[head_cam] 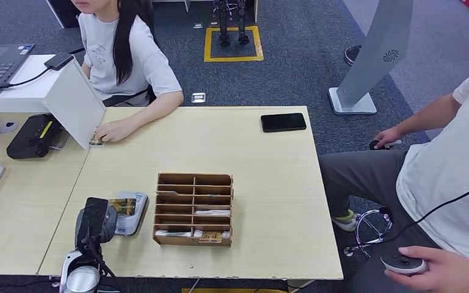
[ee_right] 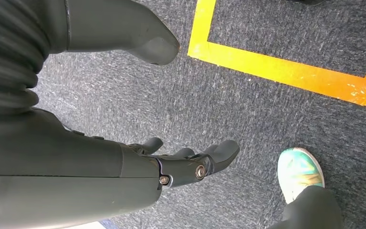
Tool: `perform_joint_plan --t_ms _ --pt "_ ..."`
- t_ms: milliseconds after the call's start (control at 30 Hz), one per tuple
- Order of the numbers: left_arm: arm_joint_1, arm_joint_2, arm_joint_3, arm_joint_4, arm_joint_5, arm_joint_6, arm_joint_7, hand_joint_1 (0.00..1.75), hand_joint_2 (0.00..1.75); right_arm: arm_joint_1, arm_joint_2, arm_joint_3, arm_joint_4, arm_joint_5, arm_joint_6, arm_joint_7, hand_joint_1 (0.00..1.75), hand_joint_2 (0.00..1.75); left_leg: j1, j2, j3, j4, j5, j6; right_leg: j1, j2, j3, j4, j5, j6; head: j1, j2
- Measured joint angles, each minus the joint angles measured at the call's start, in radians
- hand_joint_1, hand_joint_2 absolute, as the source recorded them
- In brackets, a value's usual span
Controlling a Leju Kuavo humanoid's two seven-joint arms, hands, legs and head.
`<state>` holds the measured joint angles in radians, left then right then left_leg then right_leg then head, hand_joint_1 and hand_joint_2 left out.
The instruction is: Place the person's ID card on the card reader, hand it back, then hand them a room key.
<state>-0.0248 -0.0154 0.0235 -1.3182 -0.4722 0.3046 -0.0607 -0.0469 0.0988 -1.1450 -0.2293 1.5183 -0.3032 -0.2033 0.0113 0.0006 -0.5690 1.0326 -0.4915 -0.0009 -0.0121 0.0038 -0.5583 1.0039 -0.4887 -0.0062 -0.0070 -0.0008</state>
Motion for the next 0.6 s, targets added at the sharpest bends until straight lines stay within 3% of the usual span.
perform_joint_plan --t_ms 400,600 --pt "0.001 0.000 0.007 -0.003 -0.004 0.000 0.000 1.75 1.75 0.000 0.000 0.000 0.000 0.000 0.000 0.000 0.00 1.75 0.000 0.000 0.000 0.000 0.000 0.000 0.000 0.000 0.000 0.000 0.000 0.000 0.000 0.000" --pt "0.002 0.000 0.007 -0.003 -0.158 0.050 0.019 1.75 1.75 0.000 0.000 0.000 0.000 0.004 0.003 0.000 0.00 1.75 0.000 0.000 0.000 0.000 0.000 0.000 0.000 0.000 0.000 0.000 0.000 0.000 0.000 0.000"
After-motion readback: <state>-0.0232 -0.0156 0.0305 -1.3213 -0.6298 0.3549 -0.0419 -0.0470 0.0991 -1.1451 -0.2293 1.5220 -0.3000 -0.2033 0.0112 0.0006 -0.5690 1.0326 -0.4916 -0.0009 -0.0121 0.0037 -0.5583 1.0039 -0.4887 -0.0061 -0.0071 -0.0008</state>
